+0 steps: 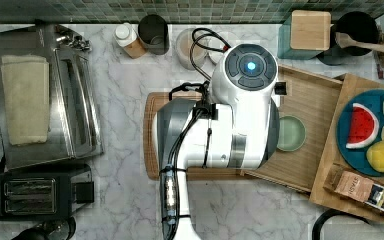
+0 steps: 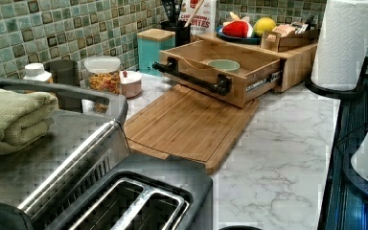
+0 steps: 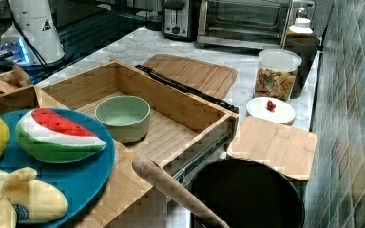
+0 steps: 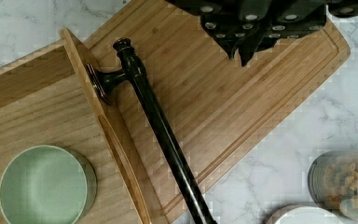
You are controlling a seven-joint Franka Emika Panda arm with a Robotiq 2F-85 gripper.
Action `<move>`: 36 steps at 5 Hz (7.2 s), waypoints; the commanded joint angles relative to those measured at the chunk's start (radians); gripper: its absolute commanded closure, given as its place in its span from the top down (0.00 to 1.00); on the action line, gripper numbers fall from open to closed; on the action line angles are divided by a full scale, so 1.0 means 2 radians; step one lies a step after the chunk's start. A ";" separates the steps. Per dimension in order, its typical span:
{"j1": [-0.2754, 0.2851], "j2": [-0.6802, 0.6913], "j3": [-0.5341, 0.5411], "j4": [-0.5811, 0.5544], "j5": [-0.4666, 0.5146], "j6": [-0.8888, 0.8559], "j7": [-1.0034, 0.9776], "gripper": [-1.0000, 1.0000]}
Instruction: Close the drawer.
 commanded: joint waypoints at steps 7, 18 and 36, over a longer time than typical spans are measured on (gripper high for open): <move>0.016 0.120 0.020 0.046 -0.029 0.123 -0.105 0.00; 0.006 0.114 -0.011 -0.068 -0.146 0.217 -0.130 0.00; -0.246 0.194 -0.089 -0.007 -0.216 0.253 -0.358 0.00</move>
